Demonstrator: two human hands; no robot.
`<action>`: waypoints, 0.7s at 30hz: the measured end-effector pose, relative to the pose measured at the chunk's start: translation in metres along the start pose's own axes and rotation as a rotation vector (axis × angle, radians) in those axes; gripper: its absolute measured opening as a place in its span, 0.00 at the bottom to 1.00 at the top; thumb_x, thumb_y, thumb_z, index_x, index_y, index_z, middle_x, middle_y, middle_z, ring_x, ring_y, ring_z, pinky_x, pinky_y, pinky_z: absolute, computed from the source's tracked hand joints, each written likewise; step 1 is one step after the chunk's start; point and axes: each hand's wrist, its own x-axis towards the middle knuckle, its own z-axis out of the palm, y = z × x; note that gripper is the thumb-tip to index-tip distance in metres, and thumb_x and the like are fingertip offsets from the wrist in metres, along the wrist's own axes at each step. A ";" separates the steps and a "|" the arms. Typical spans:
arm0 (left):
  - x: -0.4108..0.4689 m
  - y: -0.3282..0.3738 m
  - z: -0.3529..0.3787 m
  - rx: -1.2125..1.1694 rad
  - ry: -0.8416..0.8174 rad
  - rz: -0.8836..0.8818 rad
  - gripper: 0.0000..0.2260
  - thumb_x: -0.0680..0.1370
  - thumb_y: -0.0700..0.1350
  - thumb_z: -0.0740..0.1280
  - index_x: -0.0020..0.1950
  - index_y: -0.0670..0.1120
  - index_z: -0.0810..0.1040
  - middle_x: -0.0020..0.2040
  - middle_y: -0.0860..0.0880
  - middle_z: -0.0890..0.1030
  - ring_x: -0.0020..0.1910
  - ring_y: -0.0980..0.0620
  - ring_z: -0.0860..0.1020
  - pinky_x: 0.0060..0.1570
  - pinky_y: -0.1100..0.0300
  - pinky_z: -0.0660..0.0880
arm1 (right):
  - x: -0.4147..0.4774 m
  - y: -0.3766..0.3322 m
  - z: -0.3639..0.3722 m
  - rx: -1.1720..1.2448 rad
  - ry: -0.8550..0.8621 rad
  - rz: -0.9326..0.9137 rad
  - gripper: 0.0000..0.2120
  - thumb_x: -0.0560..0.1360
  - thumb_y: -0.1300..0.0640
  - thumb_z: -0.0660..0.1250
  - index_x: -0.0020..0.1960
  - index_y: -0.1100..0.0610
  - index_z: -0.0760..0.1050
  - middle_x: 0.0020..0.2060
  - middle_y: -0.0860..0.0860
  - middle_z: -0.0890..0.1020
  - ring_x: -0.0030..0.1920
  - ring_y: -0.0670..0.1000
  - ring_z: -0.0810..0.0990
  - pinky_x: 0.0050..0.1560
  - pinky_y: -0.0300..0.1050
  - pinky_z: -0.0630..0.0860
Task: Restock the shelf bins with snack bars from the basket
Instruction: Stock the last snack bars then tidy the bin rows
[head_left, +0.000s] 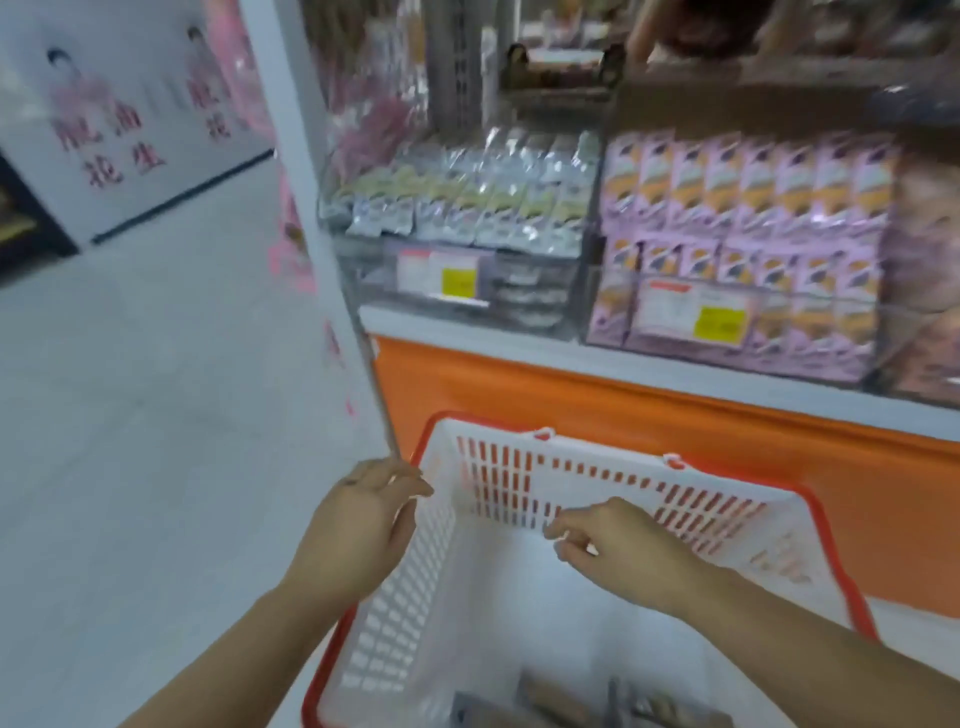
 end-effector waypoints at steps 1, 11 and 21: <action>-0.005 -0.006 0.007 0.008 -0.018 -0.027 0.10 0.73 0.43 0.62 0.48 0.48 0.82 0.52 0.48 0.81 0.50 0.45 0.80 0.45 0.53 0.79 | 0.006 0.000 0.014 -0.006 -0.088 0.012 0.13 0.80 0.52 0.59 0.63 0.49 0.76 0.52 0.49 0.83 0.49 0.49 0.80 0.54 0.44 0.76; -0.027 -0.024 0.046 -0.300 -0.038 -0.234 0.11 0.76 0.38 0.64 0.56 0.49 0.79 0.70 0.53 0.67 0.39 0.53 0.79 0.38 0.56 0.77 | 0.022 0.027 0.130 -0.084 -0.735 0.223 0.20 0.81 0.54 0.58 0.72 0.55 0.64 0.67 0.55 0.72 0.62 0.55 0.74 0.62 0.47 0.72; -0.020 -0.031 0.025 -0.259 -0.227 -0.189 0.10 0.77 0.42 0.64 0.57 0.50 0.80 0.71 0.55 0.66 0.44 0.60 0.76 0.43 0.60 0.75 | 0.036 0.012 0.119 0.022 -0.533 0.322 0.20 0.77 0.50 0.63 0.67 0.54 0.68 0.56 0.55 0.80 0.51 0.53 0.80 0.46 0.46 0.76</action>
